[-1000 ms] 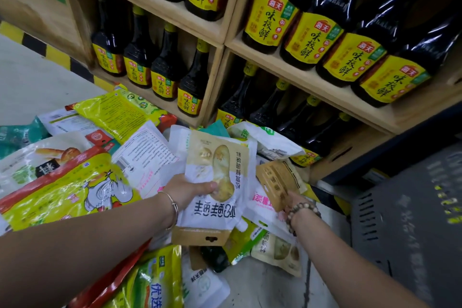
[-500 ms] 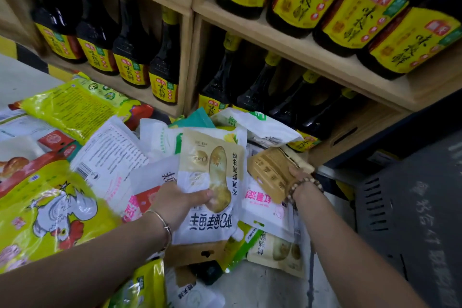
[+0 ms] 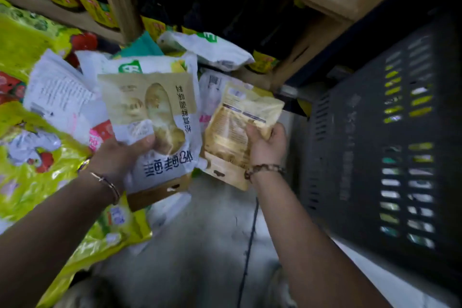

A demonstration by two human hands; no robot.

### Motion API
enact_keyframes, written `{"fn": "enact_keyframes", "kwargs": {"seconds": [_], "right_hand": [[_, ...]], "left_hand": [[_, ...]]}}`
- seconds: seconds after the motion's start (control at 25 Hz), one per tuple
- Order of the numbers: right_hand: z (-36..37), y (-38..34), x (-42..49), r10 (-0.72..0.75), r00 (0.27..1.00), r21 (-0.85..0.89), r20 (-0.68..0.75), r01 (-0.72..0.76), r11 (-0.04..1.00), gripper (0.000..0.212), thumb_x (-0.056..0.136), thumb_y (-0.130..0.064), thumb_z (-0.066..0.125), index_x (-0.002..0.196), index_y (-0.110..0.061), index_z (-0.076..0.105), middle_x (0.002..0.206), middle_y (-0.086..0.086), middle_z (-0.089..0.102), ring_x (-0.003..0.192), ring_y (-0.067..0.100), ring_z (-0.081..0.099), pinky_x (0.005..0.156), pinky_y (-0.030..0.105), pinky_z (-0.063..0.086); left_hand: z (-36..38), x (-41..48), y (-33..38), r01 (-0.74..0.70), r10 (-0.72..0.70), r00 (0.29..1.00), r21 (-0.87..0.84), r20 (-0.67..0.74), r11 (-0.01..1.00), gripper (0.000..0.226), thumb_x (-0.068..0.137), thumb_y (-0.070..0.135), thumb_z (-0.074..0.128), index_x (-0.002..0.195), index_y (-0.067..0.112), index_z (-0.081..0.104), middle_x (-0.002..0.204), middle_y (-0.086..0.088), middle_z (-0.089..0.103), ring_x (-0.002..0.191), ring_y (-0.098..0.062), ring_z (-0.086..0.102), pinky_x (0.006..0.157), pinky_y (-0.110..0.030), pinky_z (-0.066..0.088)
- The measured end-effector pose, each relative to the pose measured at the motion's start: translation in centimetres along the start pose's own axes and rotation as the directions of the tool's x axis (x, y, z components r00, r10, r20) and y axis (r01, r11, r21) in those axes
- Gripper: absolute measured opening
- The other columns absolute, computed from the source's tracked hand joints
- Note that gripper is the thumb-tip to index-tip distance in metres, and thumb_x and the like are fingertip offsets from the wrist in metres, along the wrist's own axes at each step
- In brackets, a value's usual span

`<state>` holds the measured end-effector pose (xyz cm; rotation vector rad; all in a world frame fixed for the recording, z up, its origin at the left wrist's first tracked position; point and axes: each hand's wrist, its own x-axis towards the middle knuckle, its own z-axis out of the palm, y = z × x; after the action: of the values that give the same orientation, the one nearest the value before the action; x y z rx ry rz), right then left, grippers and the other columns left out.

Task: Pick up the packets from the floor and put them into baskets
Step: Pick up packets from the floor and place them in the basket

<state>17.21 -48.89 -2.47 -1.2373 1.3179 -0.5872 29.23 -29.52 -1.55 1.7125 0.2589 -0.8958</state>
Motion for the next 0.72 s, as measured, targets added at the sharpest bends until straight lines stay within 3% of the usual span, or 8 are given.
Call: {"fn": "enact_keyframes", "kwargs": {"seconds": [0.12, 0.2, 0.32, 0.4, 0.56, 0.72], "right_hand": [[-1.8, -4.3, -4.0, -0.009, 0.999, -0.046, 0.038, 0.011, 0.999, 0.033, 0.079, 0.006, 0.066, 0.108, -0.004, 0.058, 0.107, 0.011, 0.066, 0.095, 0.020, 0.063, 0.085, 0.031, 0.051], [-3.2, -7.9, -6.5, -0.003, 0.998, -0.059, 0.057, 0.007, 0.998, 0.035, 0.079, 0.007, 0.065, 0.111, -0.004, 0.058, 0.101, 0.002, 0.066, 0.092, 0.012, 0.062, 0.082, 0.023, 0.052], [-5.7, -12.9, -9.4, -0.034, 0.993, -0.104, 0.109, 0.045, 0.994, 0.029, 0.080, 0.007, 0.064, 0.104, -0.010, 0.058, 0.090, -0.013, 0.063, 0.078, -0.006, 0.062, 0.071, 0.011, 0.050], [-7.8, -16.0, -11.0, -0.036, 0.994, -0.100, 0.106, 0.047, 0.994, 0.030, 0.080, 0.007, 0.064, 0.098, -0.016, 0.057, 0.088, -0.014, 0.063, 0.074, -0.011, 0.060, 0.070, 0.011, 0.050], [-13.0, -21.0, -13.2, -0.037, 0.995, -0.093, 0.087, 0.045, 0.995, 0.037, 0.079, 0.008, 0.065, 0.090, -0.026, 0.057, 0.087, -0.014, 0.065, 0.076, -0.006, 0.062, 0.073, 0.018, 0.051], [-20.3, -23.8, -13.7, -0.003, 1.000, 0.016, -0.023, 0.004, 1.000, 0.036, 0.079, 0.014, 0.060, 0.096, -0.017, 0.058, 0.087, -0.006, 0.066, 0.077, 0.001, 0.064, 0.075, 0.022, 0.053]], "left_hand": [[-1.0, -5.2, 2.5, 0.017, -0.017, 1.000, 0.017, 0.015, 1.000, 0.012, 0.087, 0.009, 0.059, 0.078, 0.011, 0.067, 0.046, 0.008, 0.063, 0.040, 0.000, 0.057, 0.039, -0.011, 0.043], [-1.7, -8.8, 4.9, 0.072, -0.069, 0.997, -0.098, 0.034, 0.993, 0.014, 0.089, 0.001, 0.055, 0.084, 0.010, 0.065, 0.059, 0.004, 0.070, 0.052, -0.008, 0.066, 0.045, -0.018, 0.050], [-2.3, -13.4, 8.6, 0.141, -0.135, 0.990, -0.162, 0.046, 0.977, 0.027, 0.088, -0.001, 0.053, 0.073, 0.009, 0.073, 0.063, -0.003, 0.071, 0.057, -0.018, 0.069, 0.048, -0.029, 0.054], [-1.7, -16.3, 10.9, 0.150, -0.146, 0.989, -0.166, 0.039, 0.975, 0.028, 0.087, -0.001, 0.053, 0.071, 0.010, 0.073, 0.063, -0.003, 0.071, 0.057, -0.019, 0.069, 0.048, -0.031, 0.055], [1.1, -21.7, 14.3, 0.149, -0.147, 0.989, -0.141, 0.031, 0.979, 0.029, 0.086, 0.001, 0.055, 0.070, 0.014, 0.076, 0.067, -0.002, 0.072, 0.062, -0.019, 0.070, 0.057, -0.032, 0.057], [6.6, -27.8, 16.3, 0.126, -0.107, 0.987, -0.157, 0.122, 0.980, 0.015, 0.072, 0.012, 0.066, 0.075, 0.021, 0.077, 0.072, 0.000, 0.073, 0.068, -0.020, 0.070, 0.063, -0.038, 0.056]]}}
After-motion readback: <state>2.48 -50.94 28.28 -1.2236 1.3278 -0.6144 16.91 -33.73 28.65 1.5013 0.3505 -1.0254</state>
